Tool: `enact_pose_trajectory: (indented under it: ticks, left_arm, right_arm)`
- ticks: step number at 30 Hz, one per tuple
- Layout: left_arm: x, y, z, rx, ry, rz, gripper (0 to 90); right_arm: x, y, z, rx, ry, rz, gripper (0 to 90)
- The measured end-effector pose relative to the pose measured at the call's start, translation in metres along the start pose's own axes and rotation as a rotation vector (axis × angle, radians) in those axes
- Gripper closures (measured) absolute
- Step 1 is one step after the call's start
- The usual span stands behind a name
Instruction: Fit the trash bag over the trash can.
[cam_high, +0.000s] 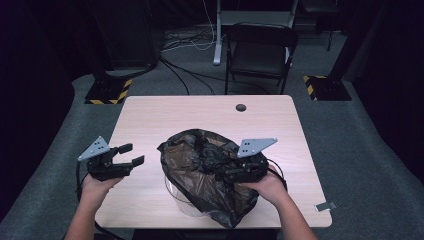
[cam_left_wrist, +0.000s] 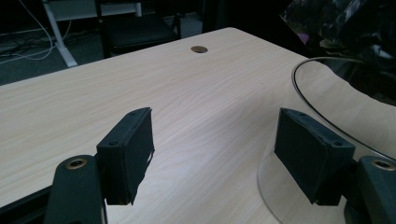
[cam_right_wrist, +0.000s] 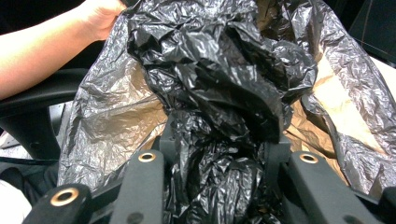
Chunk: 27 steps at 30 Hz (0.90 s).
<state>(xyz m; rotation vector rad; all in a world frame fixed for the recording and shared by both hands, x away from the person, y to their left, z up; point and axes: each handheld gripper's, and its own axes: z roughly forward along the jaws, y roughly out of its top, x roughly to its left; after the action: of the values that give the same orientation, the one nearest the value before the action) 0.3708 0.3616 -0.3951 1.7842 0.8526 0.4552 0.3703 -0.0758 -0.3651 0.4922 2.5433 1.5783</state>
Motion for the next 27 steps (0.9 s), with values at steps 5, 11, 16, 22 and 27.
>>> enact_pose_trajectory:
  ticks: [5, 11, 16, 22, 27]
  left_arm:
    - [0.006, 0.002, -0.01, -0.029, 0.017, -0.015, 27.7]
    - [0.009, 0.003, -0.016, -0.039, 0.022, -0.018, 27.7]
    - [0.011, 0.004, -0.019, -0.042, 0.025, -0.018, 27.7]
    - [0.012, 0.005, -0.024, -0.051, 0.033, -0.015, 27.7]
    - [0.012, 0.006, -0.027, -0.056, 0.038, -0.011, 27.6]
  right_arm:
    - [0.002, 0.009, 0.014, 0.006, 0.015, -0.016, 62.2]
    - [0.006, 0.023, 0.03, 0.017, 0.038, -0.051, 62.2]
    - [0.012, 0.034, 0.045, 0.035, 0.056, -0.078, 62.2]
    - [0.02, 0.041, 0.061, 0.061, 0.07, -0.123, 61.7]
    - [0.02, 0.035, 0.069, 0.116, 0.016, -0.118, 49.2]
